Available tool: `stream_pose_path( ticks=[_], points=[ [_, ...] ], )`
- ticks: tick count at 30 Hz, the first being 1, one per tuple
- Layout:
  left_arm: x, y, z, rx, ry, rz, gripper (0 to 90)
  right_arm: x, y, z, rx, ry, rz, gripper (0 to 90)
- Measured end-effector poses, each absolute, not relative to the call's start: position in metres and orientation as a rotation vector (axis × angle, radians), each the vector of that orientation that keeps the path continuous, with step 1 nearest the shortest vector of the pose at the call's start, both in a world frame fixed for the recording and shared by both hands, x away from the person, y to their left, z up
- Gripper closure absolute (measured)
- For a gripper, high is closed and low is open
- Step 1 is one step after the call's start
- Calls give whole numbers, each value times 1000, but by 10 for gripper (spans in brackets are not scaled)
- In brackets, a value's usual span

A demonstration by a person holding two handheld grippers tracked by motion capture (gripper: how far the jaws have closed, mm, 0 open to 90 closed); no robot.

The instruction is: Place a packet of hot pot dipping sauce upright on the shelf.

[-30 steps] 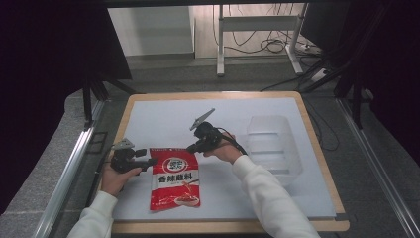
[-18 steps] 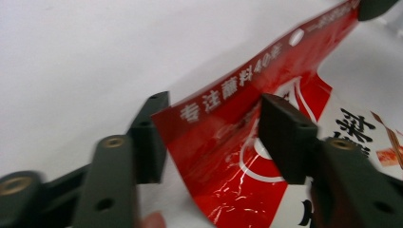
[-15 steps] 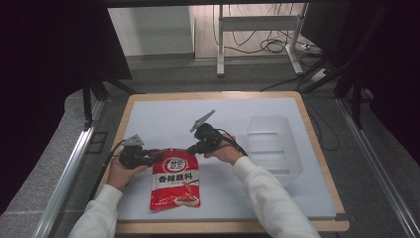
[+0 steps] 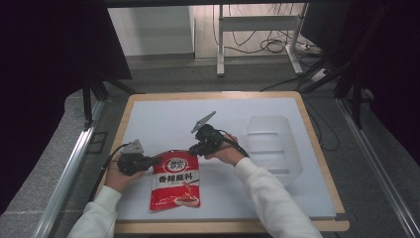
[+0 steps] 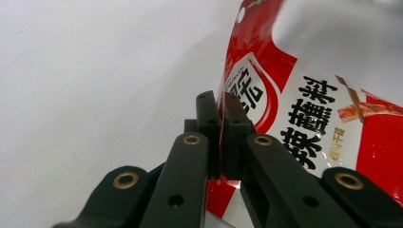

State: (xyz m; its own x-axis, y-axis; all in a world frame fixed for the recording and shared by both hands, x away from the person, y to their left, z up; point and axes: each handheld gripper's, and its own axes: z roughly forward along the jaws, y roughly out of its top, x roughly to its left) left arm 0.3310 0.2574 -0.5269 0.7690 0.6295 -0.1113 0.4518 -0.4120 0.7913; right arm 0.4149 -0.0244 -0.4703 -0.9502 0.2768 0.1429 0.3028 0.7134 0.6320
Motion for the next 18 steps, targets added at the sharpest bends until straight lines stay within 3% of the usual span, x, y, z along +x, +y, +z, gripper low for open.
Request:
stream_pose_path(
  ticks=[3, 11, 15, 18],
  points=[
    [331, 257, -527, 2083, 801, 256, 893, 420, -21, -466, -522, -2888, -1078, 578],
    [332, 258, -527, 2086, 795, 254, 893, 431, 4, -465, -482, -2886, -945, 487],
    [331, 258, -526, 2086, 794, 252, 893, 431, 19, -473, -438, -2902, -835, 524],
    [331, 258, -526, 2088, 790, 251, 892, 431, 26, -488, -423, -2895, -729, 702]
  ],
)
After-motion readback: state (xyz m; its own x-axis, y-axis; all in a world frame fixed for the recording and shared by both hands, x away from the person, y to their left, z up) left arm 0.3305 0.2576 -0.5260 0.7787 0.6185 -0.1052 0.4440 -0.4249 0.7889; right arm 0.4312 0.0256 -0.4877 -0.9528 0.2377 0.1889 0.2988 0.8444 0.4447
